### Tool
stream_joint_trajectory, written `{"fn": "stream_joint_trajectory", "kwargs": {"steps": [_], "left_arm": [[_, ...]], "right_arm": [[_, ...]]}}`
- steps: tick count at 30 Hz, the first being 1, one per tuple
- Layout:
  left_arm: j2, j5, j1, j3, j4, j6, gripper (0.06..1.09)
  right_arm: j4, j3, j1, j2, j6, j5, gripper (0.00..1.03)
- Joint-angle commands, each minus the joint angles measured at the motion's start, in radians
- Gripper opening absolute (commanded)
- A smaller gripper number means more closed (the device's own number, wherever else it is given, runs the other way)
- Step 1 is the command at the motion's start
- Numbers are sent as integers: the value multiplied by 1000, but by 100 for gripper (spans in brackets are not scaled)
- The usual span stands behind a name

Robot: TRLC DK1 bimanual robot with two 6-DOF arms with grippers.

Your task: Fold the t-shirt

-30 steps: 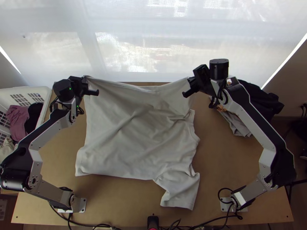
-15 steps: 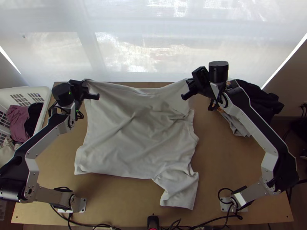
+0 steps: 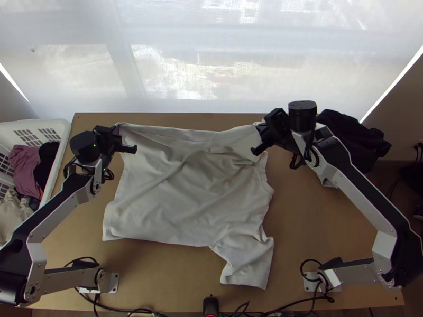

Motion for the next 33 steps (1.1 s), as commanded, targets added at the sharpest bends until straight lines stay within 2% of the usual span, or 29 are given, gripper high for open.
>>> {"fn": "stream_joint_trajectory", "kwargs": {"steps": [1, 22, 33], "left_arm": [[-57, 1, 0, -75, -7, 2, 9], [-157, 2, 0, -207, -73, -15, 9], [-160, 4, -20, -269, -93, -38, 9]], "right_arm": [[0, -104, 4, -87, 12, -1, 3], [-7, -290, 41, -202, 46, -2, 3], [-27, -431, 134, -225, 57, -19, 3]]}}
